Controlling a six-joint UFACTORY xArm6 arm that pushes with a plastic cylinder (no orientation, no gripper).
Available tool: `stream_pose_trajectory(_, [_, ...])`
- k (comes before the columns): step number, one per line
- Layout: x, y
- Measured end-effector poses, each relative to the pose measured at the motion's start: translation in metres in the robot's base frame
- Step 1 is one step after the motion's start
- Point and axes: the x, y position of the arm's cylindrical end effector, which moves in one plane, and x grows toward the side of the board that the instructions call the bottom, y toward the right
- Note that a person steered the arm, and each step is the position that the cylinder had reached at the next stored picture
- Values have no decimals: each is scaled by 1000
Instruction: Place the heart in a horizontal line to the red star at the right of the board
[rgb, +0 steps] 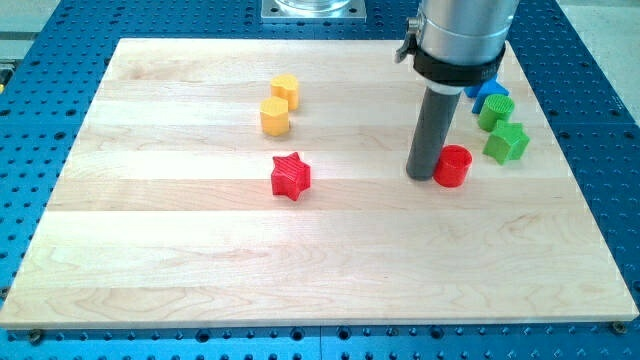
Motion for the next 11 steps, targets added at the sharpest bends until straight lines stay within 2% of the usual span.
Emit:
stream_pose_trajectory(2, [-7, 48])
stream_pose_trajectory(3, [-7, 42])
stream_pose_trajectory(4, [-64, 38])
stream_pose_trajectory(5, [-71, 46])
stream_pose_trajectory(6, [-37, 66])
stream_pose_trajectory(8, [-34, 66])
stream_pose_trajectory(9, [-32, 33])
stream_pose_trajectory(10, [-21, 31])
stream_pose_trajectory(11, [-20, 59])
